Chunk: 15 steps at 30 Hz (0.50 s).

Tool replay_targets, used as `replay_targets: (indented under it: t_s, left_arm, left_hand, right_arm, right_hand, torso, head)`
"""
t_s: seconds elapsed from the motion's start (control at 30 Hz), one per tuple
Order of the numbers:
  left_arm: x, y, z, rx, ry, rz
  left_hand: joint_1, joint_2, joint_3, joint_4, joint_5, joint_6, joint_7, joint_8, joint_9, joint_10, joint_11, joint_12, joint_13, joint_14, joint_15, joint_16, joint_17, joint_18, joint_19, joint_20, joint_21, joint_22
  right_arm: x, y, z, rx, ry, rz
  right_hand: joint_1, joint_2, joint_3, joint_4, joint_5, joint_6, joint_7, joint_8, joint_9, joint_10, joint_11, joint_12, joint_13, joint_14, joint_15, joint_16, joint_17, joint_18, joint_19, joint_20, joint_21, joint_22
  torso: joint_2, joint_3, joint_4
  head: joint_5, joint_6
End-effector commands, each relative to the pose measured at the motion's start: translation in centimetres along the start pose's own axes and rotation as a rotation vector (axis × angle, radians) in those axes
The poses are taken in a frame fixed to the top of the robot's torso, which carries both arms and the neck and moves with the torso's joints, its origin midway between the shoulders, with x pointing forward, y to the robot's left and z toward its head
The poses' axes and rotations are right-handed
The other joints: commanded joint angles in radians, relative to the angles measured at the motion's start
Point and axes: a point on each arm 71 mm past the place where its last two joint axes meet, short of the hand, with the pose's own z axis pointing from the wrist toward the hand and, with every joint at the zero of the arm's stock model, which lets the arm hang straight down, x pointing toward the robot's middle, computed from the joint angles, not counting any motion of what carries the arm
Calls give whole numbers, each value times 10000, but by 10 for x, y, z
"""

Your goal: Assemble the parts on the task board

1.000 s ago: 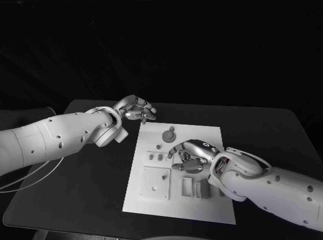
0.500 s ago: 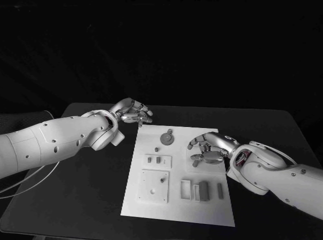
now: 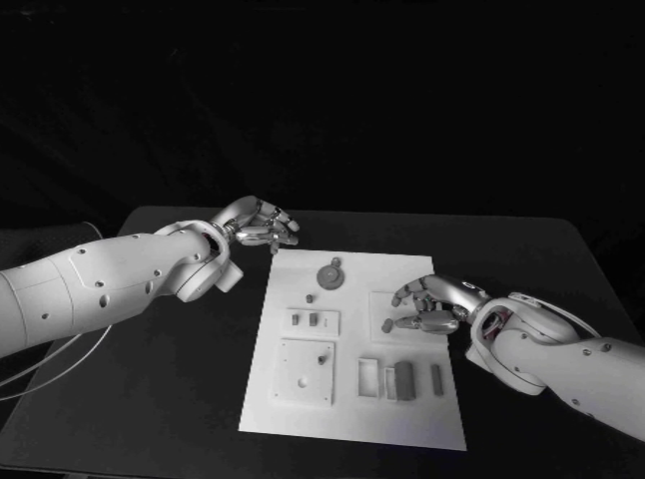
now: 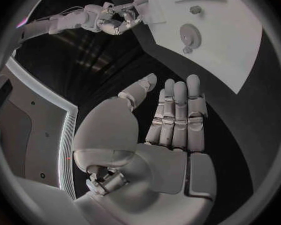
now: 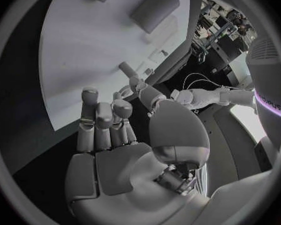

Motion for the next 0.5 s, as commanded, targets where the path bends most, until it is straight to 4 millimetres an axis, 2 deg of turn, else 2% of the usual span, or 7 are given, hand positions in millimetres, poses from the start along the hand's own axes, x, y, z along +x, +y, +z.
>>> replay_targets:
  t_s: [0.03, 0.5]
  left_arm:
    - [1, -2, 1, 124, -14, -6]
    - [0, -2, 1, 111, -17, -5]
  left_hand:
    - [96, -5, -35, 14, -30, 12, 83, 35, -10, 39, -46, -45, -3, 52, 6, 1, 17, 209, 43, -10, -45, 10]
    - [96, -7, -35, 18, -31, 13, 82, 39, -11, 43, -46, -46, -2, 53, 6, 1, 25, 209, 46, -10, -45, 17]
  right_arm:
    - [5, 0, 1, -150, 219, -44]
    - [21, 1, 1, -236, 606, -132]
  right_hand:
    - [-116, -87, -142, -10, 46, -295, 144, -106, -53, -47, 137, 57, -18, 11, 97, 33, -11, 141, 6, 8, 16, 157]
    - [32, -32, -344, -87, 248, -302, 165, -63, -91, -121, 161, 115, -18, -44, 126, 57, -5, 141, -49, 1, 11, 170]
  torso:
    - [-1, 2, 20]
    - [-2, -5, 3]
  head:
    - [-5, -16]
    - [18, -66]
